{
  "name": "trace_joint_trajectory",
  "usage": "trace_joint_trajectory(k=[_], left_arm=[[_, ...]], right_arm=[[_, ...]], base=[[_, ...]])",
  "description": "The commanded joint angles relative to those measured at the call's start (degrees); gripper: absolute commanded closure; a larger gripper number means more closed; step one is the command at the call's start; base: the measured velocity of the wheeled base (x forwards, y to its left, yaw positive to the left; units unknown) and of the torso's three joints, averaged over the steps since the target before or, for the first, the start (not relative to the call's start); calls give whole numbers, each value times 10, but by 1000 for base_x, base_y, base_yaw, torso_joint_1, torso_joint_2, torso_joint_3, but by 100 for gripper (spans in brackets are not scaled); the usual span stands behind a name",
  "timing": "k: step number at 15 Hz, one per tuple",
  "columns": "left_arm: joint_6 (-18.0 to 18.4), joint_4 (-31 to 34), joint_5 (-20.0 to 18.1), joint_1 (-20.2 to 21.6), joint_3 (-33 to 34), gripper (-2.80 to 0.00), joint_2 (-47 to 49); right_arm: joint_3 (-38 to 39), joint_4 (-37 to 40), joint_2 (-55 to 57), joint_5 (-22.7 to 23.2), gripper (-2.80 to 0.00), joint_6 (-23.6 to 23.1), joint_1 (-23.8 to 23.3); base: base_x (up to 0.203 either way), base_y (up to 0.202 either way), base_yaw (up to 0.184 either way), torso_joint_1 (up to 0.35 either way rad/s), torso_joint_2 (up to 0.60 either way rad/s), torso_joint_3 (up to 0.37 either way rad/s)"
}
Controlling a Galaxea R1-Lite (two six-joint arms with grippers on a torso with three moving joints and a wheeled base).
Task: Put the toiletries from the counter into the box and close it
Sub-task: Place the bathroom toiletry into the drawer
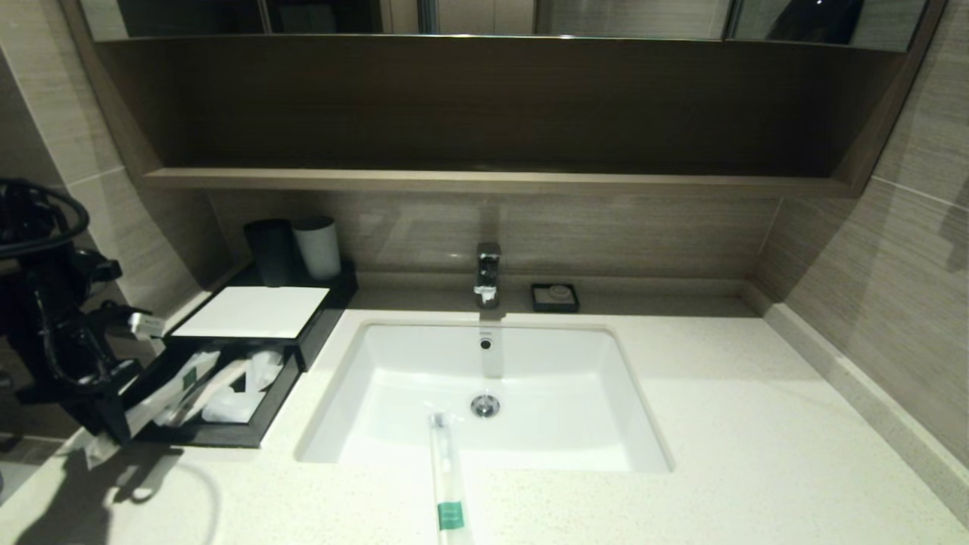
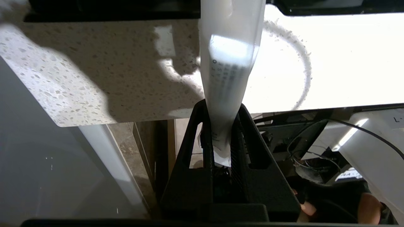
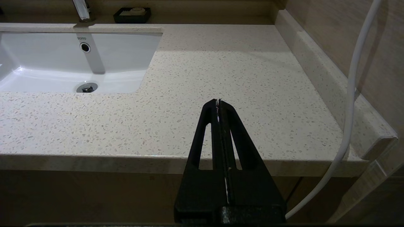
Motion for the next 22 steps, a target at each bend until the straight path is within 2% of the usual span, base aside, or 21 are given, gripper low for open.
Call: trace_joint_trajectory(k=[1, 11, 16, 22], left_arm=[[1, 0, 0, -4, 0, 0, 3], [-13, -26, 2, -10, 0, 0, 16], [-38, -47, 3, -19, -1, 0, 23], [-47, -61, 2, -26, -1, 0, 23]], right_arm=[[1, 0, 0, 0, 0, 0, 0], [1, 0, 0, 0, 0, 0, 0], [1, 0, 0, 0, 0, 0, 0], [1, 0, 0, 0, 0, 0, 0]], base=[[0, 0, 0, 0, 0, 0], [0, 0, 0, 0, 0, 0], [0, 0, 0, 0, 0, 0], [0, 0, 0, 0, 0, 0]])
